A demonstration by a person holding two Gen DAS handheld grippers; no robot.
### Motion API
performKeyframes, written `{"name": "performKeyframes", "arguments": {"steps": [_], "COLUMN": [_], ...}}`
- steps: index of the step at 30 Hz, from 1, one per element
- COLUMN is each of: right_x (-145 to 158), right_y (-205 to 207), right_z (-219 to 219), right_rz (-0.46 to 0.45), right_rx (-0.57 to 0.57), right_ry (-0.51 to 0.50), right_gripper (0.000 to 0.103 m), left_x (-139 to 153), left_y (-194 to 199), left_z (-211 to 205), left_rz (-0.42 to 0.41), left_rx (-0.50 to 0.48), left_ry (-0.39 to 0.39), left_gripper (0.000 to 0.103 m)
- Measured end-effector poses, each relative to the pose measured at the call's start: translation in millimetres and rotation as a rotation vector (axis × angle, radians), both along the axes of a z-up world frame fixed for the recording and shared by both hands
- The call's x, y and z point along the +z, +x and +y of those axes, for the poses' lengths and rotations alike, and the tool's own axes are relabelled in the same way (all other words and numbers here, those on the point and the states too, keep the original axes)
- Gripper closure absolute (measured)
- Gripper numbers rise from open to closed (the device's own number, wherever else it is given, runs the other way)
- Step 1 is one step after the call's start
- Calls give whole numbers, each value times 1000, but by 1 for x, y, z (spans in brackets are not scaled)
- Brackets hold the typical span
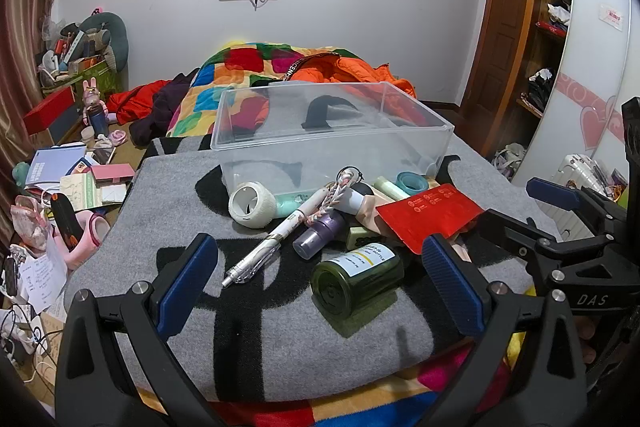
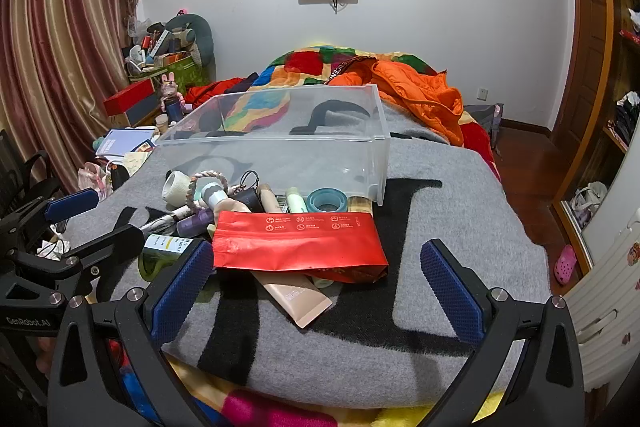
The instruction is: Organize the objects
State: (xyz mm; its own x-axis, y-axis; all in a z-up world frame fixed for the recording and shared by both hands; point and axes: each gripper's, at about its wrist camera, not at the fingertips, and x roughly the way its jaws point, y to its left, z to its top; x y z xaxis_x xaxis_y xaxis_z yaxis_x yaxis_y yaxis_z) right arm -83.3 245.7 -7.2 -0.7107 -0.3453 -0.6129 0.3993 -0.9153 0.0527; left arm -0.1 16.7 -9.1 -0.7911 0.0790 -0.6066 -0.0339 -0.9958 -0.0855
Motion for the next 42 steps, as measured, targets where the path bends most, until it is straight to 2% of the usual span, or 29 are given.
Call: {"name": "performKeyframes", "arguments": {"steps": [24,32,38,39,42], "right_x": [1,0,2,2,1], "right_y": [-1,-24,-45,-48,-57], "right_z": [-3,-3,1,1,0], "right_rz": [-10,-7,-9,-9,-22], "right_rx": [10,-24,-33,-33,-27], "right_ry": [7,65,51,48,40], "right_gripper": [0,0,1,1,3], "left_x": [-6,0,3,3,0], "left_y": [-5,-21,-37,-40,-50], "left_z": [-2,-27,-42,-43,-48], "left_rz": [-10,13,23,20,-1], "left_rx": [1,31,24,23,27], "left_ry": [5,-34,-14,-9,-5], "left_gripper": [0,0,0,1,15]}}
